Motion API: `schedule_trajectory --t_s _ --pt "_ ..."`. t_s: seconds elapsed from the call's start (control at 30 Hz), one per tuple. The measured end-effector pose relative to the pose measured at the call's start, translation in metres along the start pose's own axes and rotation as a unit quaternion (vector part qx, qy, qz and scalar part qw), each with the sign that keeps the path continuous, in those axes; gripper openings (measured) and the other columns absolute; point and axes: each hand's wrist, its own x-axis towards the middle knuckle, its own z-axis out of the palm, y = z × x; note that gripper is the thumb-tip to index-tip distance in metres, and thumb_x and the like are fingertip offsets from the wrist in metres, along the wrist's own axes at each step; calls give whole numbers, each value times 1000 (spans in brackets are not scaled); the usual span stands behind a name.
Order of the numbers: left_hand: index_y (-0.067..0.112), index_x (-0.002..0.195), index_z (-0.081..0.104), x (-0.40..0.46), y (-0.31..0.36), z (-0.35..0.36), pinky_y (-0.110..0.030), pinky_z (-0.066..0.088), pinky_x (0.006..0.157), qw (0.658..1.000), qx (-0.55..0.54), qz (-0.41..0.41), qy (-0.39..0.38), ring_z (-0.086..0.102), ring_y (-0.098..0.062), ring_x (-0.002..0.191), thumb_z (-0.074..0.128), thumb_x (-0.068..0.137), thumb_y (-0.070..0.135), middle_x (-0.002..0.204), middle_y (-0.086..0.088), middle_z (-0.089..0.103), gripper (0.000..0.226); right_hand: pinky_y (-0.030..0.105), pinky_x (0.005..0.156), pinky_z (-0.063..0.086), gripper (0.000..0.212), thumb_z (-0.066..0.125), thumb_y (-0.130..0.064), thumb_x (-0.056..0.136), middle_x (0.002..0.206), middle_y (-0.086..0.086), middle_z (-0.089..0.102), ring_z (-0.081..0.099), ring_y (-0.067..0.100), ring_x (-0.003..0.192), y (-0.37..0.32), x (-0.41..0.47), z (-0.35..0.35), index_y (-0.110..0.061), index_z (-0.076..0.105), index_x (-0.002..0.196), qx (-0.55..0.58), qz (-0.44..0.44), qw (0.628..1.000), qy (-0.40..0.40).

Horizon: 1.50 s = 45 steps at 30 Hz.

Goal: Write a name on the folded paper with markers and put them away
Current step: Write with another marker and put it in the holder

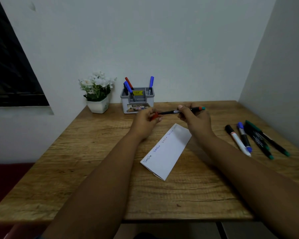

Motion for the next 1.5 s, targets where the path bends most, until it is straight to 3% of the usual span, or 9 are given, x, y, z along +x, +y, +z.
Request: schedule_trajectory --t_s 0.1,0.3,0.53,0.77,1.0,1.2,1.33,1.43,1.5 --pt "26 98 67 0 -1 -1 3 40 71 999 29 16 0 57 20 84 69 85 7 93 19 66 24 27 76 56 10 70 -20 89 72 -4 70 68 5 68 0 -1 0 -12 68 82 -24 -19 1000 -7" --pt "20 105 68 1 -3 -2 -7 43 76 996 75 41 3 57 7 90 66 86 5 99 11 64 25 20 75 54 7 72 -27 87 77 -4 73 70 5 77 3 -5 0 -26 70 80 -99 -43 993 -47" --pt "25 94 53 4 19 7 -26 42 72 982 -163 -31 86 51 -14 90 47 95 17 95 3 53 10 13 72 52 15 79 -22 80 84 -5 76 71 7 82 11 -12 9 -22 78 95 -87 -78 988 -102" --pt "20 98 51 13 4 4 -27 42 78 991 20 28 127 54 -20 100 42 99 19 110 -10 56 9 19 69 53 17 78 -17 82 79 2 75 71 11 75 22 -9 22 -11 78 97 -77 -122 982 -123" --pt "9 113 50 13 8 -14 -27 51 76 976 130 89 151 60 -16 87 45 99 15 117 -2 37 16 27 69 50 35 49 -33 101 90 9 76 65 15 75 6 3 22 -9 73 102 -92 1 976 -196" --pt "1 117 50 9 9 -27 2 41 66 961 111 150 205 55 19 75 51 97 9 118 -8 34 21 32 81 50 25 60 -28 96 93 -1 69 62 12 84 -4 19 40 -18 68 117 -377 -124 858 -327" --pt "10 127 45 19 11 -28 -10 44 86 953 -12 124 276 51 11 101 49 98 28 125 -9 39 34 36 85 48 24 59 -28 96 104 3 63 59 19 95 -12 33 65 -15 59 116 -485 -148 773 -381" --pt "16 137 37 25 5 -31 -31 44 98 938 -165 15 303 49 -14 117 38 102 34 125 -1 46 40 27 85 40 37 61 -25 95 115 2 60 55 14 102 -23 55 74 -16 51 129 -462 -126 816 -324" --pt "14 140 33 26 -1 -31 -17 45 87 940 -172 -5 294 52 -6 106 38 103 26 118 6 49 39 24 78 41 55 65 -19 92 109 6 63 60 17 97 -26 75 78 -14 36 139 -417 -134 861 -258"
